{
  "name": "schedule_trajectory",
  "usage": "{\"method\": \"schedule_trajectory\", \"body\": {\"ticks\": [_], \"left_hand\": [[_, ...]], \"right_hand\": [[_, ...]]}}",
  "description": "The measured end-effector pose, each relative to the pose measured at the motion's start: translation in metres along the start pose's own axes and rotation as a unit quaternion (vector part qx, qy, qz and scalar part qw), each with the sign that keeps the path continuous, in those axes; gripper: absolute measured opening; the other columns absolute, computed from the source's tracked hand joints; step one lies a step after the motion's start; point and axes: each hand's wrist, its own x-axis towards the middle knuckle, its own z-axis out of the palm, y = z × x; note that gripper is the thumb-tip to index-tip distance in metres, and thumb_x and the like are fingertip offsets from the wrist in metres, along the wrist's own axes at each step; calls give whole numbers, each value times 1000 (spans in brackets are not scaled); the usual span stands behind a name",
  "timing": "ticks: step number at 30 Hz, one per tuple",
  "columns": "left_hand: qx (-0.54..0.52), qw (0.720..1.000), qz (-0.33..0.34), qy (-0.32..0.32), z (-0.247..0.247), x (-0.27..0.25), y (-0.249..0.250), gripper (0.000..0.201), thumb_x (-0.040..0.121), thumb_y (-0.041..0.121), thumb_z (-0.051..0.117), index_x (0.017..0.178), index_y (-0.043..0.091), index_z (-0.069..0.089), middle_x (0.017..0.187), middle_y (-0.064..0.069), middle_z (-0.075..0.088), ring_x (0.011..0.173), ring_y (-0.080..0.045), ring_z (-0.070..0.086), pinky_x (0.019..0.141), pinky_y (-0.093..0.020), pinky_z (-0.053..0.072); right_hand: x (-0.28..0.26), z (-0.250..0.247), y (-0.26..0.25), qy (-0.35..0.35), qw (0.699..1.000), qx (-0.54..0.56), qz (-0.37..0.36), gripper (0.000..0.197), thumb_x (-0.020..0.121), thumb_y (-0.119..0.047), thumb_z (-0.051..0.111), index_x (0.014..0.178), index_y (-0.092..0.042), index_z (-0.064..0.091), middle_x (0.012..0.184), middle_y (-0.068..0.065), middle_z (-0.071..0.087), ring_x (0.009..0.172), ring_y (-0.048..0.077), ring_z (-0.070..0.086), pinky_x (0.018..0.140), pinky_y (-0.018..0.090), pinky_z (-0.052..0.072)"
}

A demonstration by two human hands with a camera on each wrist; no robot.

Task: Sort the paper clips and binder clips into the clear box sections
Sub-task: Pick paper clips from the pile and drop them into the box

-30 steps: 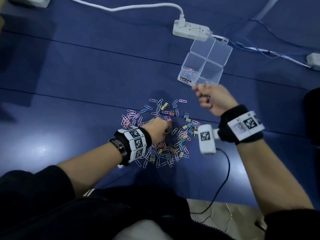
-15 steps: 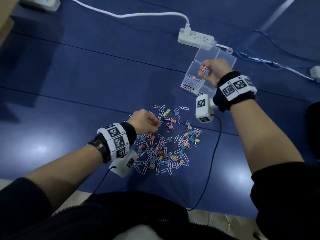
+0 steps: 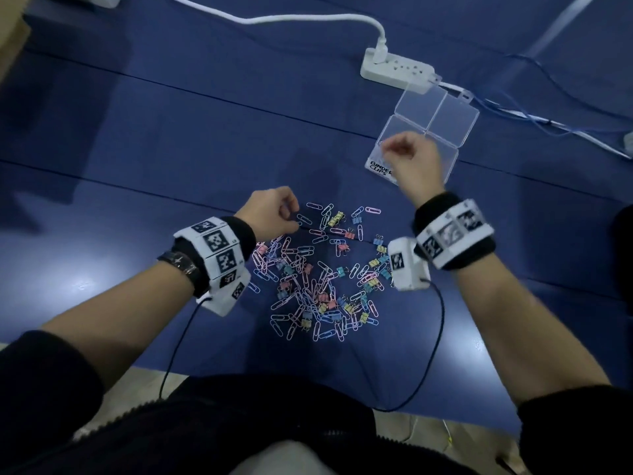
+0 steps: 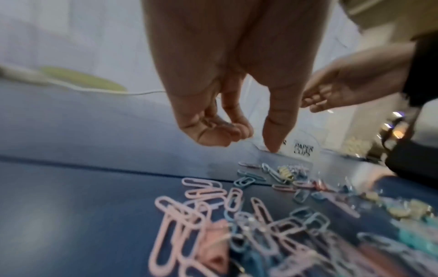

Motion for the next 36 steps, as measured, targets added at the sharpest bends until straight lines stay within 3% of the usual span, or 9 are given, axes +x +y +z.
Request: {"method": "schedule_trajectory", "body": {"ticks": [3,7,14,18,21,24,28,33,36], "left_hand": [[75,996,52,-22,5,13,12,45,80,19,69,121,14,51,94,-1,50,87,-18,48,75,-24,41],[200,975,58,-75,10,32,27,60,77,21,74,129,12,45,124,-17,47,118,-32,45,99,-39,42],[259,958,70,-102,17,29,33,23,89,8,58,111,0,59,123,-20,55,111,-34,55,89,-38,46],[252,961,53,-99,18,22,31,25,95,11,47,112,-4,57,119,-21,59,108,-35,58,90,-39,48],[157,984,43,-68,12,21,25,23,93,14,51,102,-3,63,107,-13,66,99,-28,61,81,-31,48],[-2,1000,-4,-20,5,23,21,11,86,7,56,77,12,60,76,1,62,70,-14,55,60,-19,46],[-255,962,-87,-52,3,27,24,18,88,-5,44,81,8,55,64,-3,50,53,-11,42,43,-15,42],[-340,928,-133,-73,12,35,29,31,88,-1,34,60,9,43,55,-4,44,52,-16,35,44,-19,32],[-161,982,-78,-65,19,34,31,13,85,19,58,82,10,49,74,-1,49,67,-18,43,57,-25,38]], "right_hand": [[-36,15,21,-90,986,-141,-25,39,77,17,38,99,-2,64,106,16,63,96,20,54,84,17,41],[-54,22,50,-138,947,-291,-15,56,78,18,42,125,-9,53,132,13,48,121,30,37,103,27,25],[-48,30,59,-145,947,-285,8,33,81,5,59,111,-6,61,113,17,53,106,32,50,95,37,42],[-46,32,60,-123,952,-280,29,20,81,2,61,100,-3,62,92,11,52,85,24,51,87,37,46],[-46,31,63,-95,958,-264,59,14,80,-3,65,93,-2,62,93,5,43,83,18,45,83,31,43],[-48,30,66,-78,965,-240,70,6,79,-2,66,84,1,63,94,5,42,82,18,46,76,27,39],[-54,33,67,-85,976,-188,62,21,77,8,59,83,-12,54,86,6,53,78,19,51,78,32,49],[-67,34,66,-101,984,-147,25,25,76,13,49,95,-3,55,81,7,54,73,17,49,64,19,43],[-73,30,68,-56,993,-104,20,24,76,10,50,90,-8,53,78,7,57,68,16,50,61,8,41]]}}
